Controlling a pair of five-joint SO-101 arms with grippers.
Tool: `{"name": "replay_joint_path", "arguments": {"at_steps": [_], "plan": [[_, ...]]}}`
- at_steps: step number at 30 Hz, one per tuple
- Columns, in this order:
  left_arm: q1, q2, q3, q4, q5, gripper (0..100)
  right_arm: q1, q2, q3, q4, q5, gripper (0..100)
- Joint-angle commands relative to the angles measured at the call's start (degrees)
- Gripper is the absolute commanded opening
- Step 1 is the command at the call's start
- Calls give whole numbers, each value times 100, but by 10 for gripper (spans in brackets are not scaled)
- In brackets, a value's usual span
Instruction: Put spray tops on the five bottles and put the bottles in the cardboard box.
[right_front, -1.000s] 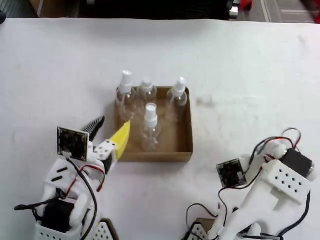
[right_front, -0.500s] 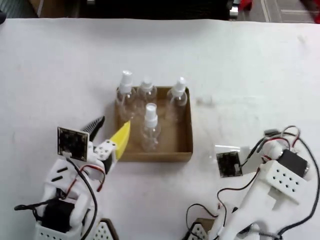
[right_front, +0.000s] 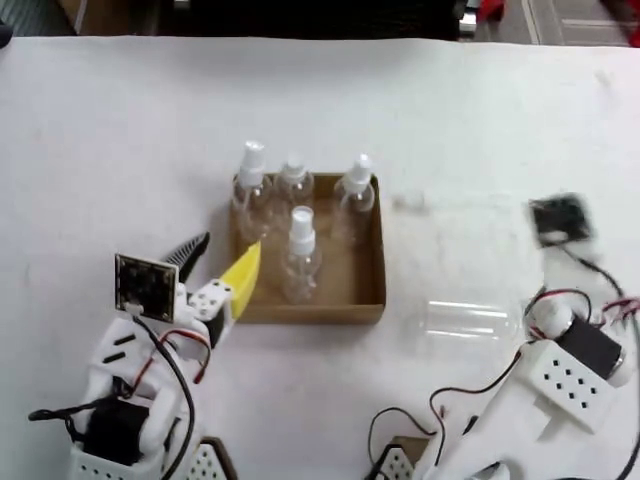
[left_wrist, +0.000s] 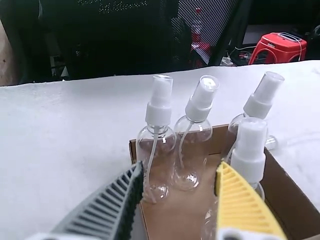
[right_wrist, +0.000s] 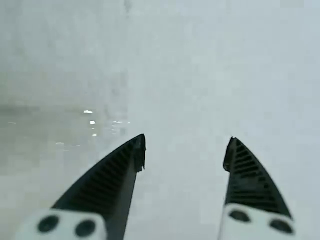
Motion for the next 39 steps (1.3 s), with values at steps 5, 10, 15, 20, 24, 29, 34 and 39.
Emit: {"name": "replay_joint_path", "arguments": {"at_steps": [5, 10, 15, 20, 24, 29, 34, 39], "plan": [[84, -75, -35, -123, -62, 222, -277, -40, 158, 251, -2242, 237], [84, -75, -35, -123, -44, 222, -251, -40, 316, 207, -2233, 232], [84, -75, -35, -123, -44, 222, -242, -40, 396, 207, -2268, 156], [92, -75, -35, -114, -44, 222, -145, -40, 413, -338, -3314, 180], [92, -75, -26, -114, -44, 222, -198, -31, 589, -593, -4747, 353], [136, -75, -26, -114, -53, 222, -927, -31, 1143, -1130, -5002, 393], [233, -75, 26, -132, -70, 222, -1455, -31, 1134, -1279, -5037, 393], [233, -75, 44, -149, -70, 222, -1446, -22, 1178, -1473, -5398, 392]]}}
